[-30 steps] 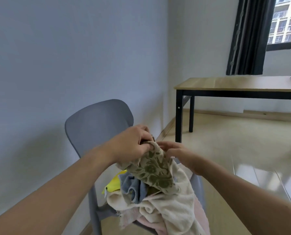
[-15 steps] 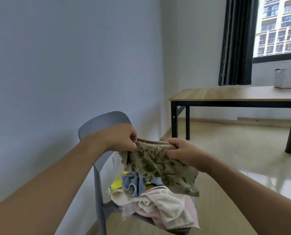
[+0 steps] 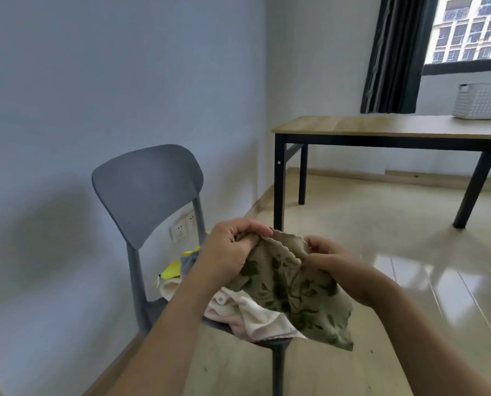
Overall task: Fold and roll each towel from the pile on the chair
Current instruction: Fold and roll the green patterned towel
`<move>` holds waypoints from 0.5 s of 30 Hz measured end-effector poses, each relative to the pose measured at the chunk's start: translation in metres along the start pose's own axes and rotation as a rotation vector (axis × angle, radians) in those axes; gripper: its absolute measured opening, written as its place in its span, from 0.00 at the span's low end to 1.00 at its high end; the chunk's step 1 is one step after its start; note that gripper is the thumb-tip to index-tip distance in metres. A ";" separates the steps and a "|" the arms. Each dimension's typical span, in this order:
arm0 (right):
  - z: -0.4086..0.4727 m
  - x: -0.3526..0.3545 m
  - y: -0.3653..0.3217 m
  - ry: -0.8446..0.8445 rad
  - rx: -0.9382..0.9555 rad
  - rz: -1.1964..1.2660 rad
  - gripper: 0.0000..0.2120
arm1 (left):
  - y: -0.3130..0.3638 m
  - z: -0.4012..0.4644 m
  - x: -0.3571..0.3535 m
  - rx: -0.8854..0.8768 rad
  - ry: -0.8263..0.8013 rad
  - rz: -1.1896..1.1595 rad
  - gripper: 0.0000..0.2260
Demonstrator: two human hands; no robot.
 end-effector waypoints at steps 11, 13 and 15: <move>0.019 0.014 0.024 0.164 0.171 -0.019 0.06 | -0.032 0.009 -0.031 -0.014 0.090 0.010 0.06; 0.018 0.015 0.020 0.201 0.215 0.040 0.07 | -0.031 0.011 -0.029 -0.006 0.113 0.007 0.05; 0.017 0.015 0.014 0.227 0.263 0.136 0.08 | -0.030 0.015 -0.029 0.008 0.120 -0.017 0.04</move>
Point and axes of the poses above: each hand's wrist, its own z-axis towards the middle knuckle, its own x-axis out of the back of the hand, y = z × x, the point moved 9 cm from there along z, towards the middle knuckle, and after that the axes turned 8 degrees about y, right-handed, at the moved point
